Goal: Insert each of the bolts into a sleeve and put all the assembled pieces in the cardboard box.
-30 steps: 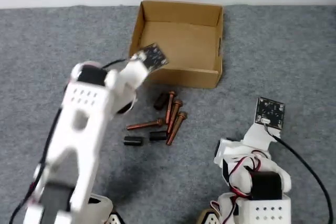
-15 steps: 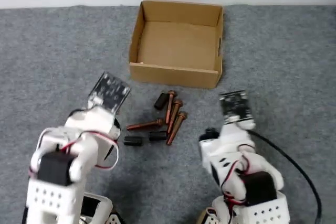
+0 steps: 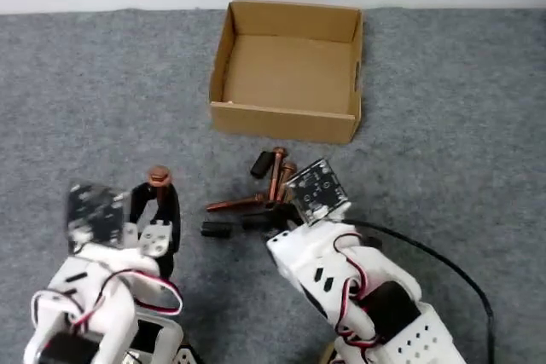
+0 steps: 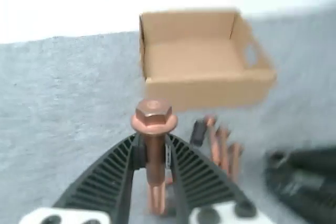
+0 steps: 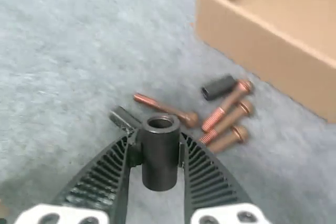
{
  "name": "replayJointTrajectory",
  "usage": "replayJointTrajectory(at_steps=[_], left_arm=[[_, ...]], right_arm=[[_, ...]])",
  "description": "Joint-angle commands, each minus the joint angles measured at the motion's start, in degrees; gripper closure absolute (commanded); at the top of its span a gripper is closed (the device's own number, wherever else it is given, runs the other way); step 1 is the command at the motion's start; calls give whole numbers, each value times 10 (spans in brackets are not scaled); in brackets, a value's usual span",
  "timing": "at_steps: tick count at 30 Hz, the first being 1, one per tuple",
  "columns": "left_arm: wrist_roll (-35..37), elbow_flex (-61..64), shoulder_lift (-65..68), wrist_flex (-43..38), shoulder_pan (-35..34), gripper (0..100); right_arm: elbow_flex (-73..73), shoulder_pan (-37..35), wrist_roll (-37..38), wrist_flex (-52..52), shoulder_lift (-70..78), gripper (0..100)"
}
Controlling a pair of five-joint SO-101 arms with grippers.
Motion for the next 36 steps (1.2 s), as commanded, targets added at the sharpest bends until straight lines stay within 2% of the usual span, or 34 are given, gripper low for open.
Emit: replayJointTrajectory(at_steps=[1,5,8,11,13,18,28,36], left_arm=[[69,45,-98,-76,3,995],[76,102,-119,-116,4,995],[158,102,-107,-117,11,995],[256,102,-107,-117,56,995],[281,102,-107,-117,88,995],[283,102,-107,-118,121,995],[284,149,-107,-184,121,995],[281,158,-107,-186,121,995]], right_arm=[[-7,-35,6,-37,0,990],[7,-58,7,-58,1,990],[24,-70,7,-58,1,990],[37,-85,7,-60,1,990],[48,-90,9,-80,1,990],[60,-91,11,-125,1,990],[56,-108,49,-135,-4,990],[48,-105,49,-142,-2,990]])
